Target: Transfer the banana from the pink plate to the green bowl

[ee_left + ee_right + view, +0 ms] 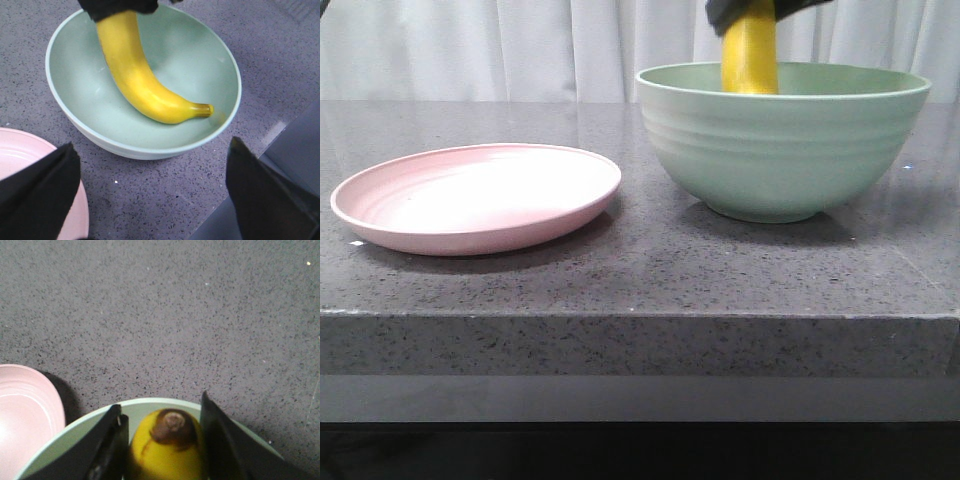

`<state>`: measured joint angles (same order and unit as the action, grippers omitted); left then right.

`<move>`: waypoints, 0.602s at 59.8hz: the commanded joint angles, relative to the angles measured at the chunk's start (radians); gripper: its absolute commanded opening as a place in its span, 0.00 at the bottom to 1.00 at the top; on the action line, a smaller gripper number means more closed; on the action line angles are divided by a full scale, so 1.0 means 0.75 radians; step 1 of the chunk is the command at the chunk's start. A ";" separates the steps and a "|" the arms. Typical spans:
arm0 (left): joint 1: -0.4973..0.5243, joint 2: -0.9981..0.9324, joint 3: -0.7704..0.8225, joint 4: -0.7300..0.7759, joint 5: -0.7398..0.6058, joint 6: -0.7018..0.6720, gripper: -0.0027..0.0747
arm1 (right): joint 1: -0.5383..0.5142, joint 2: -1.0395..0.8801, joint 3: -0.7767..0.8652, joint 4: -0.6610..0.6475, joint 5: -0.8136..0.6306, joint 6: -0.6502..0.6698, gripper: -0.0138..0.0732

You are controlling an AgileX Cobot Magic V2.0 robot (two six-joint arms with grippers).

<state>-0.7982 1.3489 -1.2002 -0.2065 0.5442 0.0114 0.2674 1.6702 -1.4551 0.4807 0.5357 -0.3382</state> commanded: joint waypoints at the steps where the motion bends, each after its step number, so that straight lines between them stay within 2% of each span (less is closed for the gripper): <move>1: -0.012 -0.047 -0.045 -0.015 -0.089 0.001 0.79 | -0.007 -0.054 -0.052 0.012 -0.061 -0.013 0.43; 7: -0.012 -0.047 -0.045 -0.015 -0.087 0.001 0.79 | -0.007 -0.056 -0.052 0.012 -0.065 -0.013 0.54; 13: -0.012 -0.047 -0.045 -0.013 -0.087 0.001 0.79 | -0.007 -0.058 -0.052 0.012 -0.065 -0.013 0.61; 36: -0.012 -0.047 -0.045 -0.013 -0.084 0.001 0.79 | -0.007 -0.094 -0.052 0.010 -0.048 -0.013 0.62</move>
<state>-0.7982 1.3489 -1.2002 -0.2065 0.5442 0.0114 0.2674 1.6754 -1.4551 0.4784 0.5400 -0.3382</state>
